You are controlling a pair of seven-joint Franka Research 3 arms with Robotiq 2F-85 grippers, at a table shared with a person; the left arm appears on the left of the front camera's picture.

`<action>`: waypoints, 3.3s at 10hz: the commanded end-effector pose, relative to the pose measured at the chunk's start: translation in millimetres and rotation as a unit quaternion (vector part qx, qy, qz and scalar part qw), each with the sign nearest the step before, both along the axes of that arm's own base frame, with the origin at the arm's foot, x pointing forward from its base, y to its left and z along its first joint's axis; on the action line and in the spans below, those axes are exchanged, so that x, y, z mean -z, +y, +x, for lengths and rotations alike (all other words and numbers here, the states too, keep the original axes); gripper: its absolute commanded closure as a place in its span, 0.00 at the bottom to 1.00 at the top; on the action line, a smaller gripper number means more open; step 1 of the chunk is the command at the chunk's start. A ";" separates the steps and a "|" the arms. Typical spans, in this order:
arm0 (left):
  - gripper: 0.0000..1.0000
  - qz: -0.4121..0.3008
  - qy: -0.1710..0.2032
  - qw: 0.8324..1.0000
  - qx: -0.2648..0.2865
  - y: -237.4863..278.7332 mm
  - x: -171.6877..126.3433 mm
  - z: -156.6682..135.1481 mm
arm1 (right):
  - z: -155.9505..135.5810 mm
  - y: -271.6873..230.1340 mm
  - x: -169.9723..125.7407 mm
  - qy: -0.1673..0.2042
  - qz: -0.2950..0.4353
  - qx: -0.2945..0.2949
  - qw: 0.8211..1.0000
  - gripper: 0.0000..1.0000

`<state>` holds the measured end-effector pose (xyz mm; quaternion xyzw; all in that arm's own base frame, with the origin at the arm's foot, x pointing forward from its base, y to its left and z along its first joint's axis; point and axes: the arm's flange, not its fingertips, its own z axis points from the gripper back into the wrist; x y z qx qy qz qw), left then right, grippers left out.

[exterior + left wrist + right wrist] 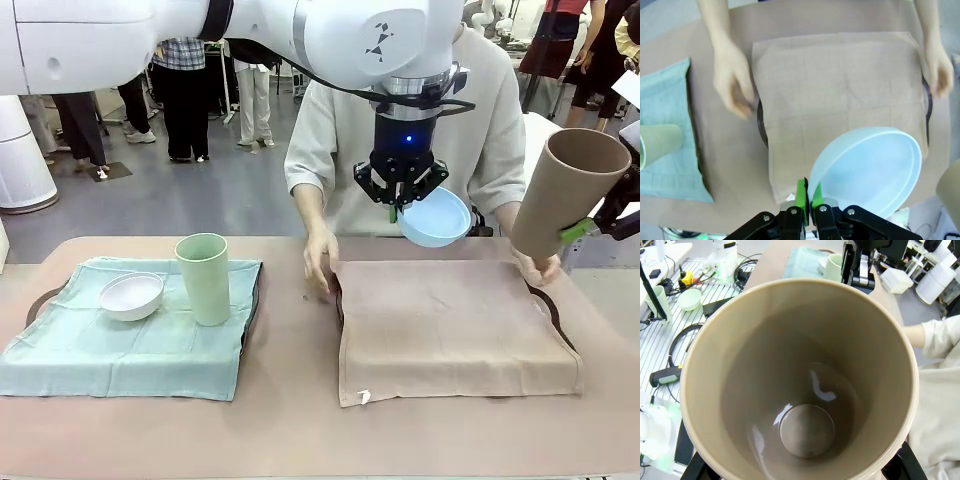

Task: Set up a tray with a mat and arrange the tableware.
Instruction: Place the Picnic Bowl and Reusable plastic cup back onto the Handle tray in front of the human's position.

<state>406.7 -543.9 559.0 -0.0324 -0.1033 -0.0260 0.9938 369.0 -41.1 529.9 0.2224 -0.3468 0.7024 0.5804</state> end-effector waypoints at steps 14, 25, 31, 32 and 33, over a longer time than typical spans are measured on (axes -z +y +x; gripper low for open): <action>0.96 -0.014 0.027 1.000 -0.001 13.3 18.5 11.7 | 16.6 -9.8 14.1 -0.007 0.018 -0.031 0.999 0.19; 0.96 -0.067 0.139 0.988 -0.018 60.7 146.0 46.9 | 99.6 -4.5 141.7 0.095 0.026 -0.051 0.994 0.19; 0.96 -0.061 0.134 0.989 -0.020 46.9 165.5 65.9 | 116.1 -7.9 181.4 0.128 0.035 -0.053 0.990 0.19; 0.96 -0.061 0.130 0.989 -0.021 41.4 171.3 70.9 | 116.7 -7.5 188.9 0.130 0.031 -0.057 0.989 0.19; 0.96 -0.060 0.132 0.989 -0.019 38.3 175.7 77.6 | 120.2 -4.9 195.6 0.132 0.030 -0.057 0.989 0.19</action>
